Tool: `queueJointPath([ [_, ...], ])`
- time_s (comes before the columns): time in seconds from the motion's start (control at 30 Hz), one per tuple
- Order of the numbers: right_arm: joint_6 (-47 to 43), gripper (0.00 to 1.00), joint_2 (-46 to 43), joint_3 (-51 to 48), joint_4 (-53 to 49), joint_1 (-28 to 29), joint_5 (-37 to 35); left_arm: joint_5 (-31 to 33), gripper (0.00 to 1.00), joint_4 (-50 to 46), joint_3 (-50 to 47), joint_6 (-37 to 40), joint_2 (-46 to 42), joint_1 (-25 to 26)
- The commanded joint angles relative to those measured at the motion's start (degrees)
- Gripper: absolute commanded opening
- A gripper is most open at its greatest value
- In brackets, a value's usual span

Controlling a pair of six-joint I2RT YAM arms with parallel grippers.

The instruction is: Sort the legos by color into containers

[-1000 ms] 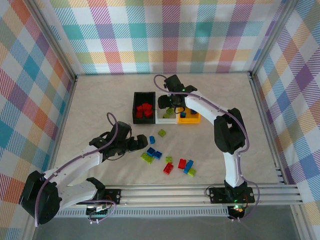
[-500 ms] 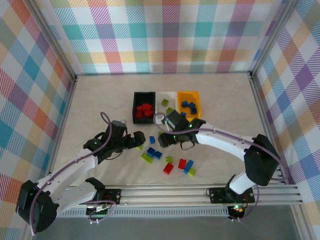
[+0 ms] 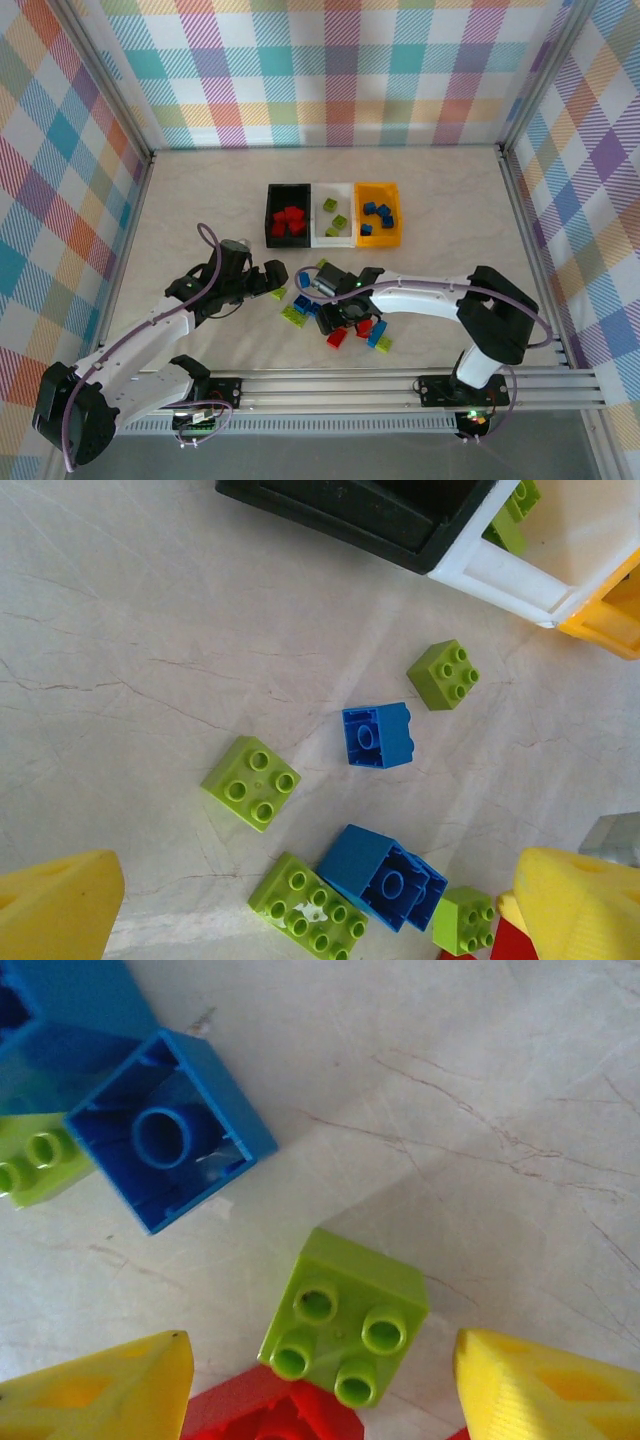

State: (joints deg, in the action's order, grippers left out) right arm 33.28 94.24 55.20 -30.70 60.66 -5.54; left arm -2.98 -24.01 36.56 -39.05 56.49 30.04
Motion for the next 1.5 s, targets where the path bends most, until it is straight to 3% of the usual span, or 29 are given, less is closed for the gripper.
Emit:
queueJointPath([
  [0.0,4.2,0.66,2.5,1.0,0.2,0.8,-3.4,-0.6,1.0,-0.6,-0.9,-0.2,0.0,-1.0],
  [0.13,4.7,0.57,4.5,1.9,-1.1,0.7,-6.2,-1.0,1.0,-0.5,-1.2,-0.3,0.1,-1.3],
  [0.47,3.2,0.33,2.3,0.6,4.1,0.5,-4.0,-1.9,1.0,0.0,-1.2,0.0,0.3,-2.0],
  [0.57,2.3,0.29,0.1,0.7,4.1,-0.8,-4.5,-2.3,1.0,0.2,-1.1,0.1,0.1,-2.1],
  [0.7,-1.8,0.29,-4.3,2.5,3.2,-4.9,-4.5,-2.9,1.0,0.4,-1.1,0.1,0.2,-2.4],
  [0.87,-7.0,0.29,-4.1,10.2,2.7,-14.4,0.0,-4.6,1.0,1.2,-1.3,-0.5,0.5,-3.4],
  [1.2,-11.1,0.29,17.9,36.9,-2.2,-23.9,-0.8,-5.5,1.0,1.5,-2.4,-0.2,-0.7,-3.6],
  [1.47,-11.3,0.44,29.2,51.2,-7.9,-26.2,-3.0,-6.1,1.0,0.6,-1.8,0.0,-0.7,-3.7],
])
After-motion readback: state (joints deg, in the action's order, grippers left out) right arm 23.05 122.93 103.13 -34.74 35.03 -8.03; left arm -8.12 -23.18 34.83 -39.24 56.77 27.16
